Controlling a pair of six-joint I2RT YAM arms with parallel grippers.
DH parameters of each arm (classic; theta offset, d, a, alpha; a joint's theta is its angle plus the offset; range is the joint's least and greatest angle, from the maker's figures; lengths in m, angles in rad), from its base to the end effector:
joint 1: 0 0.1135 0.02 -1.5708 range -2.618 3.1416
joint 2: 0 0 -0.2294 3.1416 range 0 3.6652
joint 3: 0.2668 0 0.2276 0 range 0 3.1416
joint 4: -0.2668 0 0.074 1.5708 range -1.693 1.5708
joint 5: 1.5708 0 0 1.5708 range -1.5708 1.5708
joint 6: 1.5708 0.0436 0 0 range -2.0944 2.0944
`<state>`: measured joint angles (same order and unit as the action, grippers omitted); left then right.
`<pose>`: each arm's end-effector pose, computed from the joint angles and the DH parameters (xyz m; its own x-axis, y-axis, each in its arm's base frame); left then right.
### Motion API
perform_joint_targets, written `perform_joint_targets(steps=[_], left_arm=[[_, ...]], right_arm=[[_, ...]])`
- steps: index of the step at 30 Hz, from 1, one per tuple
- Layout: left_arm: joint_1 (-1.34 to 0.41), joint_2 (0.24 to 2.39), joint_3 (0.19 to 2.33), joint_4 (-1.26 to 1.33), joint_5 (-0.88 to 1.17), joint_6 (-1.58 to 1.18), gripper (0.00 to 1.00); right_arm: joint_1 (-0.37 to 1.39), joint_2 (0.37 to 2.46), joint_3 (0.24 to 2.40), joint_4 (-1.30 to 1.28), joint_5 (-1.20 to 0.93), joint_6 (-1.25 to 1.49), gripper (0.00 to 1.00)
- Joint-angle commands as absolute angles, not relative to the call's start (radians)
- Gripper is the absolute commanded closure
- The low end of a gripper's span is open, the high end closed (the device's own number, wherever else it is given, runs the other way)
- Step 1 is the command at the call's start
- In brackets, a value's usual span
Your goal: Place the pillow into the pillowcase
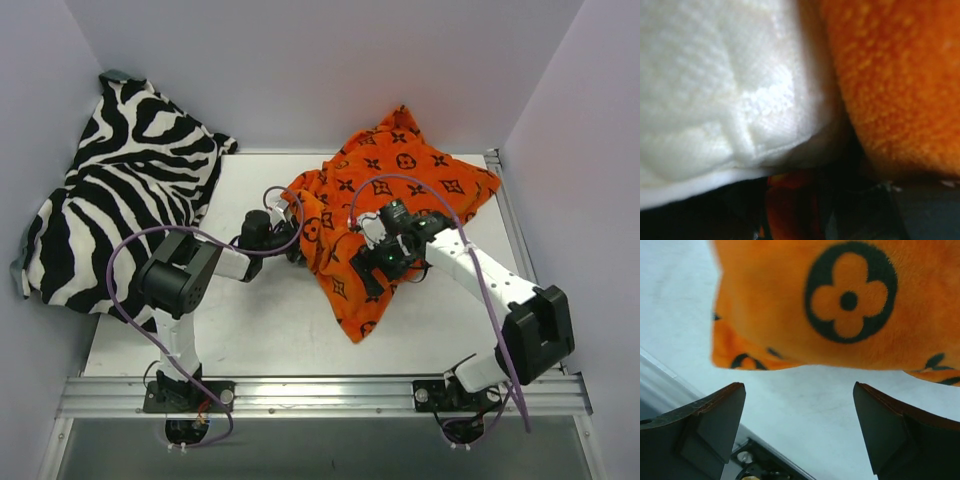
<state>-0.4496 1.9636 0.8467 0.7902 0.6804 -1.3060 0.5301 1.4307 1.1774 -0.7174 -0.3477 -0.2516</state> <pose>0.3125 -0.1812 0.1198 -0.9196 -0.3892 -0.0530 -0.0501 0.2501 -0.9669 0.2345 0.1546 0.2488 -0.5299 -0.5818 -0.6169 -0.7984 0.5875 0.1318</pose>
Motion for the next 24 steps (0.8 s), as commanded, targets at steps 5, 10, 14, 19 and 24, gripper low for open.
perform_joint_targets(steps=[5,10,14,19,24], left_arm=[[-0.453,1.937,0.876,0.865,0.663,-1.281,0.52],[-0.453,1.963,0.883,0.847,0.635,-1.278,0.58],[-0.454,1.990,0.923,0.857,0.620,-1.292,0.65],[-0.463,2.003,0.942,0.876,0.612,-1.310,0.68],[-0.453,1.953,0.910,0.876,0.637,-1.304,0.78]], right_arm=[[0.554,1.637,1.110,-0.370,-0.181,-0.179,0.35],[0.651,1.568,1.153,-0.428,-0.449,-0.230,0.95],[0.806,1.422,1.164,-0.508,-0.681,-0.317,0.96],[0.818,1.479,1.215,-0.616,-0.769,-0.399,0.93],[0.577,1.604,1.397,-0.699,-0.825,-0.221,0.57]])
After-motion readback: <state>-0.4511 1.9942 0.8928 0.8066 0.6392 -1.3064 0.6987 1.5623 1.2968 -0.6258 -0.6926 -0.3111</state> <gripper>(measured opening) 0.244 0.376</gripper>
